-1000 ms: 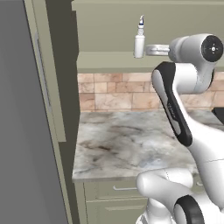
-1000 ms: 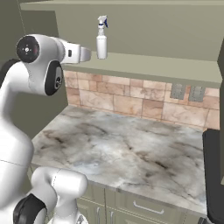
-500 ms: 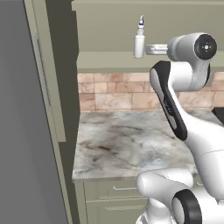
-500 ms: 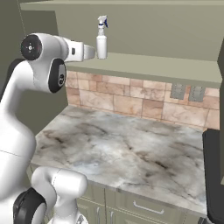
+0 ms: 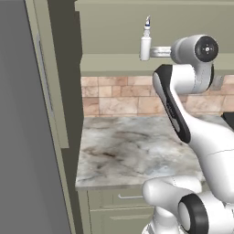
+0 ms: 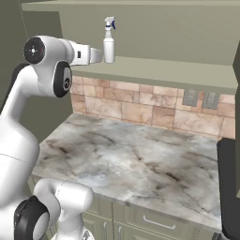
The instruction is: Move the cutting board and knife to the sink. Then move spray from the cabinet to the counter.
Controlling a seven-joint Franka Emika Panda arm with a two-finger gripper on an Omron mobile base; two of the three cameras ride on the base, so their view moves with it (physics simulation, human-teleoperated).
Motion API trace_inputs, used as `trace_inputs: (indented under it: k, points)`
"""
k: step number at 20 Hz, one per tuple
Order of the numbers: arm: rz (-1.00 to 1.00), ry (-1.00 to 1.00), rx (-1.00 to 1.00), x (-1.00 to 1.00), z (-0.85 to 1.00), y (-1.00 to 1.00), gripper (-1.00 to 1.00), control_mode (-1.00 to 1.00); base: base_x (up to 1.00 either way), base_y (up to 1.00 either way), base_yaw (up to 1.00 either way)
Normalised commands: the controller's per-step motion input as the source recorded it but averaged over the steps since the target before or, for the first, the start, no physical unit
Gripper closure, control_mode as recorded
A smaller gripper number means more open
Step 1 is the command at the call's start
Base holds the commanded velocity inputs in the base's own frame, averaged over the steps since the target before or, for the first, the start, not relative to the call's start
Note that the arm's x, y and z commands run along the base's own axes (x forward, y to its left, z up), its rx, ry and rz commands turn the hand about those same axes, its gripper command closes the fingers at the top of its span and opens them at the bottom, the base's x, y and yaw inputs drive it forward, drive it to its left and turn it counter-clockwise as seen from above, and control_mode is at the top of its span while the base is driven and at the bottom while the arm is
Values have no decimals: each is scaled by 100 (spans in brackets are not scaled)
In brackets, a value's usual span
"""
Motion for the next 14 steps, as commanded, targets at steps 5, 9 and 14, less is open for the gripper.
trace_inputs:
  k: [5,9,14]
  points:
    - [0,0,0,14,-5,0,-100,-100,0,0,0]
    - [0,0,0,18,-1,0,-100,-100,0,0,0]
    - [0,0,0,18,0,1,-100,-100,0,0,0]
